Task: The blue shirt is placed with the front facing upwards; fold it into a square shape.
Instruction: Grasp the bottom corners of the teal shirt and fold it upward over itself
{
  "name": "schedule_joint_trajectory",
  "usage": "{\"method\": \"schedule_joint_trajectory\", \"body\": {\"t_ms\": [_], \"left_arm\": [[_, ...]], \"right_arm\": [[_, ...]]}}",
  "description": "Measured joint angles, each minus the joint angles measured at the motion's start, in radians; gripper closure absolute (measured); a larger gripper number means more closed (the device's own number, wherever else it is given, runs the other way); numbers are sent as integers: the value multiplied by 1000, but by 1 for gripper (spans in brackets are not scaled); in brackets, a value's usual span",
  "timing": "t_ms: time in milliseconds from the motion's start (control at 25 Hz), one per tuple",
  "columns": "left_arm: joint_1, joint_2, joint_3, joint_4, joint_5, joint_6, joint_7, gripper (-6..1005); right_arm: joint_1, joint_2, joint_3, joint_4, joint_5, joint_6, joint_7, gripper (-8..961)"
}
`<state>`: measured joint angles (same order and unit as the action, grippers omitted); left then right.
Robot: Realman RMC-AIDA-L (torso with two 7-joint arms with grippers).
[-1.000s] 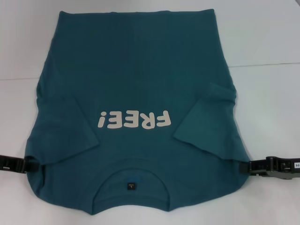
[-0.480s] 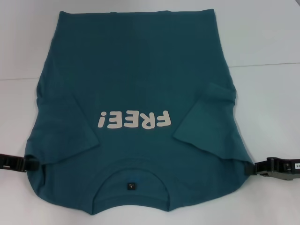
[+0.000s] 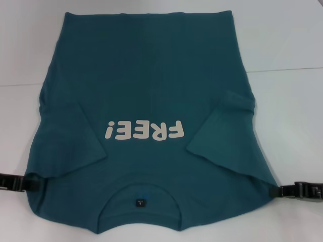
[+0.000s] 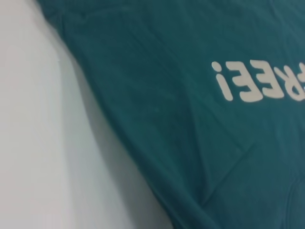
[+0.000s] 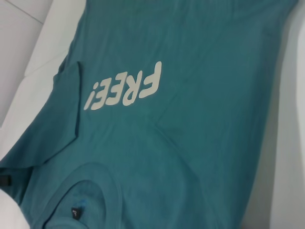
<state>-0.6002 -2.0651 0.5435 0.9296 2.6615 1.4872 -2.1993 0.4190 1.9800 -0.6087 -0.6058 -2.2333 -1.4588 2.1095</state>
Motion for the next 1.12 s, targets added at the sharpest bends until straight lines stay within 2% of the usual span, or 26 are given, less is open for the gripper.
{"method": "schedule_joint_trajectory", "body": {"t_ms": [200,360,560,880,1120], "left_arm": [[15,2,-80,0,-11,41,6,978],[44,11,-117,-1,-49,86,11,978],[57,14,-147,-1,-50,128,15,978],[64,14,-158,-1,-51,193,29,977],[64,13,-160,-11,-71,200,49,976]], "right_arm": [[-38,0,66,8,0,-56,-85,922],[-81,-7,139,4,0,-109,-124,922],[-115,-10,181,2,-1,-137,-145,922],[-162,-22,238,-2,-3,-179,-179,922],[-163,-25,276,-3,-3,-185,-195,922]]}}
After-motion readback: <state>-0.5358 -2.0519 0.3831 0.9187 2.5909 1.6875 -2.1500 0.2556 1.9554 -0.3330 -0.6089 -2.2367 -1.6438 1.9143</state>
